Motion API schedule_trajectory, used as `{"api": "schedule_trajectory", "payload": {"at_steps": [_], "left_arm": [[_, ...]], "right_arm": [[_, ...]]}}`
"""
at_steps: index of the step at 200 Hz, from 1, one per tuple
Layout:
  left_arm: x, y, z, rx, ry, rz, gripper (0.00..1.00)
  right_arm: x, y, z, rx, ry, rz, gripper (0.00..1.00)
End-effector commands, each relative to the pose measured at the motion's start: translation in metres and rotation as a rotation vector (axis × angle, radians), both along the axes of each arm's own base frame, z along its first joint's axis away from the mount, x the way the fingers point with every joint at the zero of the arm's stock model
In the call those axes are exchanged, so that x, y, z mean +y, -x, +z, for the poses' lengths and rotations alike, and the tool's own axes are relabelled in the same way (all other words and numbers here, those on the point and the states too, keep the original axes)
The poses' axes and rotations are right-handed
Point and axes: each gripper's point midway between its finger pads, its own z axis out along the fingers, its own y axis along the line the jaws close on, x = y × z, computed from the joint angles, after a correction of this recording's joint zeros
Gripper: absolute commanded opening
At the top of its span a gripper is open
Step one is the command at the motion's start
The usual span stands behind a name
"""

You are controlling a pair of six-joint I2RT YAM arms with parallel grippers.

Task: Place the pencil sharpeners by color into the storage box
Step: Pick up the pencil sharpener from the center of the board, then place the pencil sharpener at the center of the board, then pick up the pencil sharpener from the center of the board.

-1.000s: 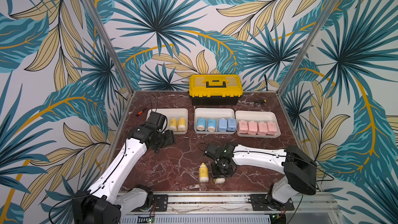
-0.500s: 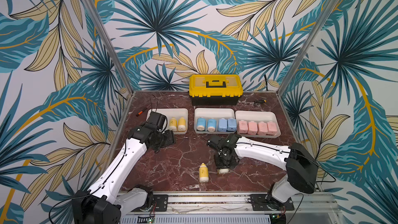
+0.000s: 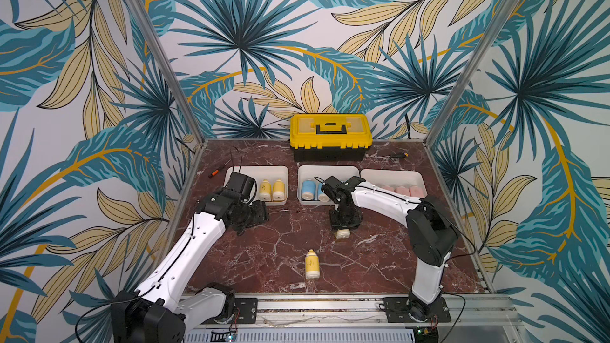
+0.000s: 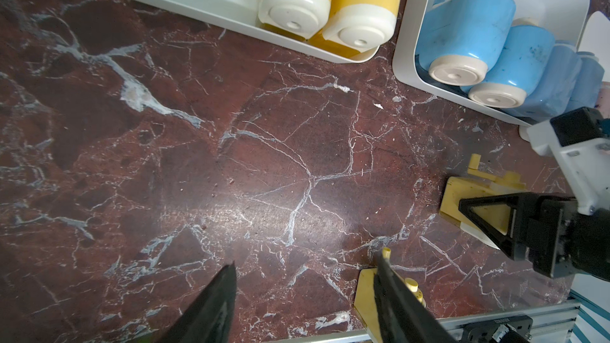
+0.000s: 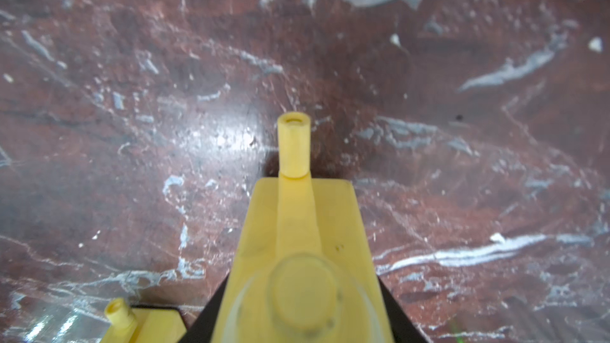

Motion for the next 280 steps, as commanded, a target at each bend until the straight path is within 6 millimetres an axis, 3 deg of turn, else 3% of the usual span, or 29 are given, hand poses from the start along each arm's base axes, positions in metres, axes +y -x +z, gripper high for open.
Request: {"api": "schedule_trajectory", "payload": {"at_steps": [1, 44, 78, 123, 160, 186, 231, 255, 280], "left_arm": [[-0.003, 0.001, 0.002, -0.009, 0.02, -0.001, 0.68], [-0.006, 0.0, 0.0, 0.006, 0.027, -0.011, 0.68], [-0.014, -0.001, 0.004, 0.005, 0.048, -0.033, 0.68], [-0.039, 0.005, 0.015, 0.004, 0.094, -0.095, 0.7], [-0.076, 0.029, 0.009, 0.051, 0.09, -0.178, 0.7], [-0.103, 0.047, 0.002, 0.07, 0.045, -0.24, 0.7], [-0.142, 0.065, 0.009, 0.046, 0.011, -0.311, 0.72], [-0.16, 0.076, -0.003, 0.066, -0.038, -0.358, 0.79], [-0.17, 0.086, -0.02, 0.099, -0.089, -0.386, 0.85]], "right_arm": [[-0.007, 0.006, -0.003, 0.056, 0.015, 0.031, 0.43], [-0.006, 0.006, -0.012, 0.076, 0.013, 0.023, 0.51], [-0.003, 0.002, -0.009, 0.059, -0.003, 0.02, 0.66], [0.004, -0.011, 0.017, -0.012, -0.039, 0.027, 0.73], [0.001, -0.018, 0.053, -0.106, -0.061, 0.018, 0.74], [-0.009, -0.018, 0.083, -0.183, -0.082, -0.003, 0.74], [-0.039, -0.014, 0.128, -0.304, -0.118, -0.063, 0.76], [-0.063, -0.009, 0.141, -0.354, -0.122, -0.112, 0.78], [-0.086, 0.001, 0.141, -0.371, -0.122, -0.158, 0.79]]}}
